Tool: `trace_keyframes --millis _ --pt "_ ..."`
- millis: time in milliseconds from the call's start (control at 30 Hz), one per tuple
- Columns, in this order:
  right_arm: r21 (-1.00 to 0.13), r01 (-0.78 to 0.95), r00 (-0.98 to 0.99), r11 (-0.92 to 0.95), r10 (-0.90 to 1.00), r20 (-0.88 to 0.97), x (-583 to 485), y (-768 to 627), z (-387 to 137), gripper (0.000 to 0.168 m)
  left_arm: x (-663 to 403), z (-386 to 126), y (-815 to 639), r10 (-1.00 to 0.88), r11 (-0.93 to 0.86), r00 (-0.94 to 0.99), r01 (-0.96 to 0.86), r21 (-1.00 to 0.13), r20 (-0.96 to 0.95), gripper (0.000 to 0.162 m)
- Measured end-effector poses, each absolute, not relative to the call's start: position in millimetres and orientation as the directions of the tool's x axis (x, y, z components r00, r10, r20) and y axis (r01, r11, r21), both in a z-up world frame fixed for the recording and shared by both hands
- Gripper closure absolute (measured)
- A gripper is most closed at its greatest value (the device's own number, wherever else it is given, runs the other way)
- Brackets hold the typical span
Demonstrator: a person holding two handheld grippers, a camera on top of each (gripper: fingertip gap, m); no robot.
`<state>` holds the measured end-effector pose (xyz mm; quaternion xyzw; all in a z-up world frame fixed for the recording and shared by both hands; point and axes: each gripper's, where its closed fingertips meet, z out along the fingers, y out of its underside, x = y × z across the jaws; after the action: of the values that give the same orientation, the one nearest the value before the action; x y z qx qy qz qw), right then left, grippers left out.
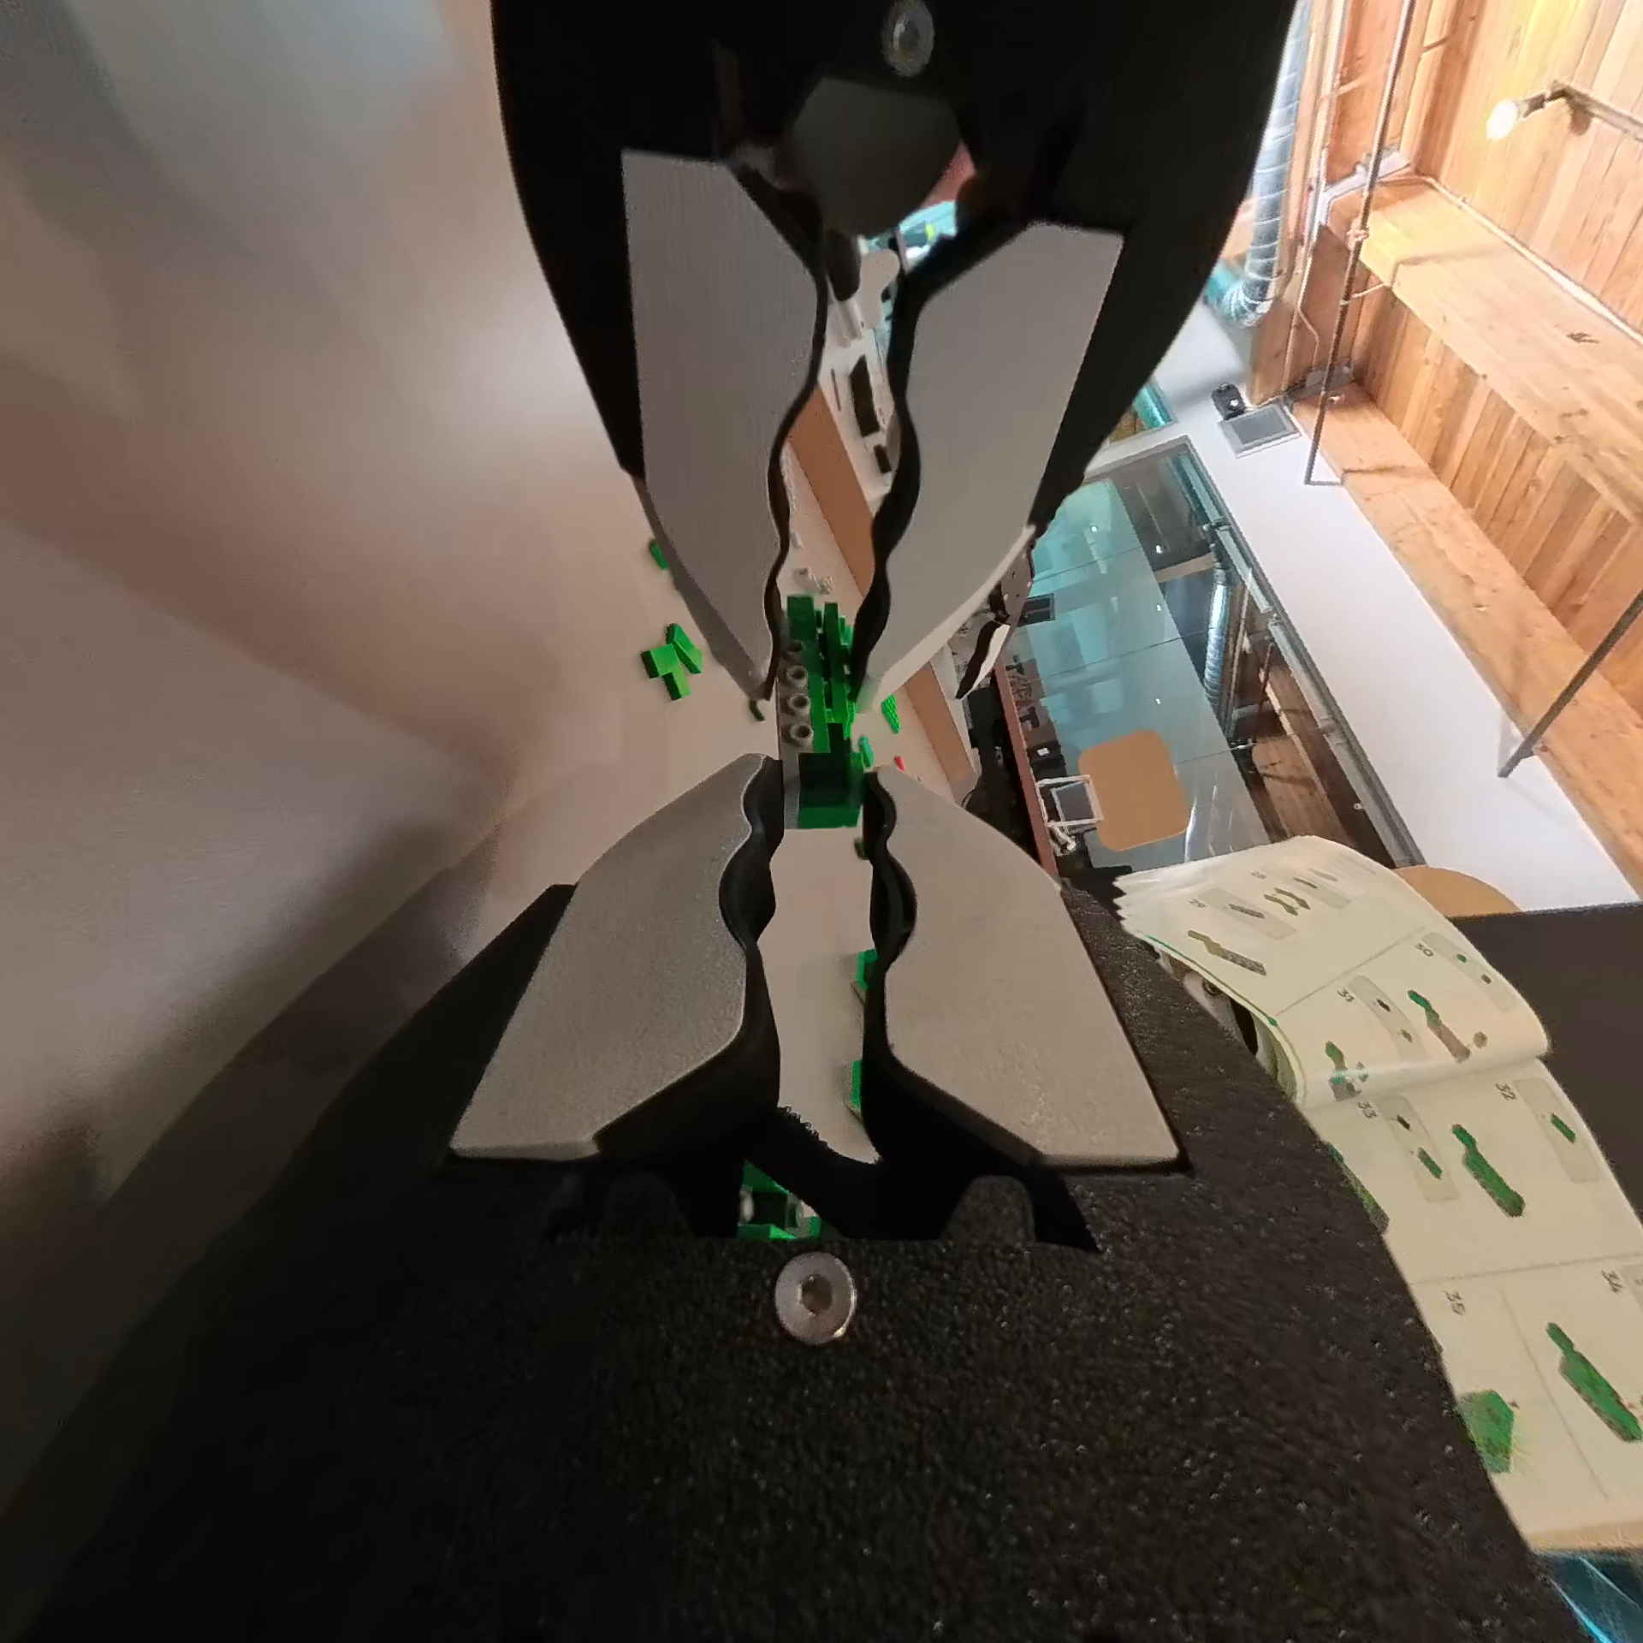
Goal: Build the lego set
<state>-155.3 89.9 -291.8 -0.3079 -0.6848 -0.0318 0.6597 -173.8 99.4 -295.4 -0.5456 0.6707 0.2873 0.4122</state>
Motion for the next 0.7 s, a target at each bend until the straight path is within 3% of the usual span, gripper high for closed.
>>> trace_keyframes --millis 100,333,700 --pt "-0.365 0.463 0.067 0.808 0.379 0.923 -154.2 90.7 -290.7 0.152 -172.7 -294.2 101.0 -0.461 0.257 -0.100 -0.966 -0.024 -0.882 0.145" --pt "-0.393 0.447 0.084 0.803 0.400 0.913 -153.7 91.1 -287.9 0.152 -170.6 -288.0 95.5 -0.463 0.328 -0.087 -0.941 -0.079 -0.882 0.145" --pt "-0.383 0.464 0.081 0.799 0.393 0.916 -152.5 94.5 -289.2 0.152 -169.9 -291.6 101.2 -0.450 0.279 -0.113 -0.960 -0.019 -0.886 0.145"
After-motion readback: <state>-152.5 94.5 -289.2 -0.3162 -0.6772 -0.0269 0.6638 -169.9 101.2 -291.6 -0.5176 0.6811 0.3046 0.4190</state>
